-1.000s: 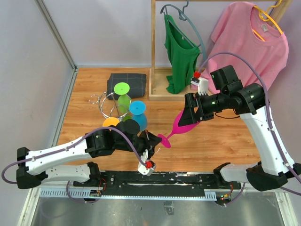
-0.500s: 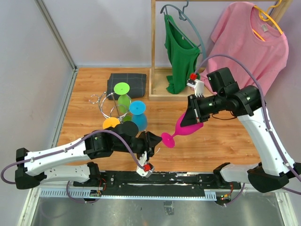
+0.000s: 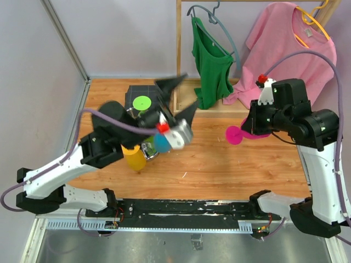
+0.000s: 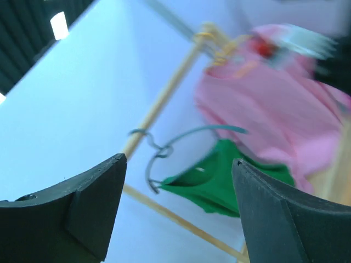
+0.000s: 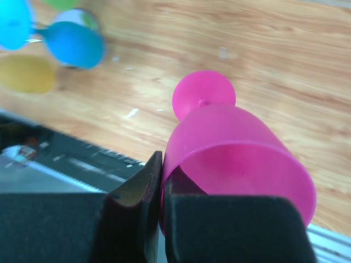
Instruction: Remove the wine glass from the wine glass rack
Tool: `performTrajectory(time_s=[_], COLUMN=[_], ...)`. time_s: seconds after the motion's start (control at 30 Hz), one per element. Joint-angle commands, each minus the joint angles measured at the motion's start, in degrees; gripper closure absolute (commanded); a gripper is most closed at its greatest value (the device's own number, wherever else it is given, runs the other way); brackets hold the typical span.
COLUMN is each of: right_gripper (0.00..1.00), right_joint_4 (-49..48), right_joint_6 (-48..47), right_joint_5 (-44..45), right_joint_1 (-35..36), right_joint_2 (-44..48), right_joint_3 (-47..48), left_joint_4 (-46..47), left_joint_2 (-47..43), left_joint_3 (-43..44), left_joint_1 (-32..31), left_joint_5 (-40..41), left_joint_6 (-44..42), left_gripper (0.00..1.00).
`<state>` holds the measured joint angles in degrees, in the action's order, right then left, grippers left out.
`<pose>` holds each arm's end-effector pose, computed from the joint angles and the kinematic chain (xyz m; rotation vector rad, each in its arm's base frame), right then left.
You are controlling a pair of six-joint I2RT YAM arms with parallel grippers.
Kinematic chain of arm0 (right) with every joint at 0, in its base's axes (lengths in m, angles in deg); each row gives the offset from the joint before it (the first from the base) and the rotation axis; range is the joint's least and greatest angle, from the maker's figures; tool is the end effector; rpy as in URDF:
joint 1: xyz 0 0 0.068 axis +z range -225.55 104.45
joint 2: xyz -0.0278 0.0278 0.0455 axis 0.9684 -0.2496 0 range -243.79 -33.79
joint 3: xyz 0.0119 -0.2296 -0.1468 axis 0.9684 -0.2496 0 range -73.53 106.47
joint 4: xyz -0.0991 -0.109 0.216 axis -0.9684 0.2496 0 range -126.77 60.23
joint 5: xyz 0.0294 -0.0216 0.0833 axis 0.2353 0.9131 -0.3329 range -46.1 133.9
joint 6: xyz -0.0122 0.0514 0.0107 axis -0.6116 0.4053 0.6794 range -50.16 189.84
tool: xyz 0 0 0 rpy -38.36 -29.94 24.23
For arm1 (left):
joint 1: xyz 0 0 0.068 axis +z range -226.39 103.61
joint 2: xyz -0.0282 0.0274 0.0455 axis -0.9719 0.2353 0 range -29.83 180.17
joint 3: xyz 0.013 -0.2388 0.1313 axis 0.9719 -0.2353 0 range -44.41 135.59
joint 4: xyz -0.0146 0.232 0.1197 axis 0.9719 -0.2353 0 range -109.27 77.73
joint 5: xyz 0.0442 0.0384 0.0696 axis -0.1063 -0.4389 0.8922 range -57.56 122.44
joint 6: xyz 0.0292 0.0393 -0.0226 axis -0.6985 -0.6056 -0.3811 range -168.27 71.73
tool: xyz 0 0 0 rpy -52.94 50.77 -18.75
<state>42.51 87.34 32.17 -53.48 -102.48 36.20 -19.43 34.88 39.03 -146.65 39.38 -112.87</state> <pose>0.1409 0.0648 0.4982 -0.2052 2.2818 0.5969 0.0806 -0.2124 0.5096 1.2230 0.6184 0.0000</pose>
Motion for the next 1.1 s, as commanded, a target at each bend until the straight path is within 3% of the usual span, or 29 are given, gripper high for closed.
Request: performTrajectory(time_s=[0.0,0.1,0.17,0.3,0.47,0.77,1.07], right_gripper=[0.99,0.99,0.99,0.99,0.99,0.99,0.99], right_joint_4=[-4.8,-13.1,-17.9,-26.3,-35.1,-41.5,-40.0], right_joint_6=[-0.5,0.6,0.9,0.8,0.8,1.5,0.7], right_joint_5=[21.3,23.8,24.7,26.4,27.0,22.7,18.0], right_joint_1=[-2.2,-4.8,-6.1,-7.5,-8.0,-9.4,-10.8], right_joint_2=[2.8,5.1,5.9,5.6,3.1,-6.4,-13.1], right_joint_3=[-10.4,-20.2,-25.1,-32.6,-39.1,-43.5,-39.9], left_joint_4=[4.5,-2.8,-4.9,-5.1,-8.3,-19.8,-29.2], left_joint_2=[5.4,7.7,6.7,1.1,-6.1,-20.0,-25.7], left_joint_3=[18.7,26.6,26.5,18.5,7.8,-12.2,-13.5], left_joint_1=[6.2,16.6,23.5,35.7,44.2,49.3,49.3], left_joint_5=[11.9,10.4,8.4,6.2,7.1,6.2,2.8], left_joint_6=[18.4,28.4,33.4,41.7,49.7,62.7,61.9], left_gripper=[0.16,0.15,0.15,0.13,0.12,0.12,0.12])
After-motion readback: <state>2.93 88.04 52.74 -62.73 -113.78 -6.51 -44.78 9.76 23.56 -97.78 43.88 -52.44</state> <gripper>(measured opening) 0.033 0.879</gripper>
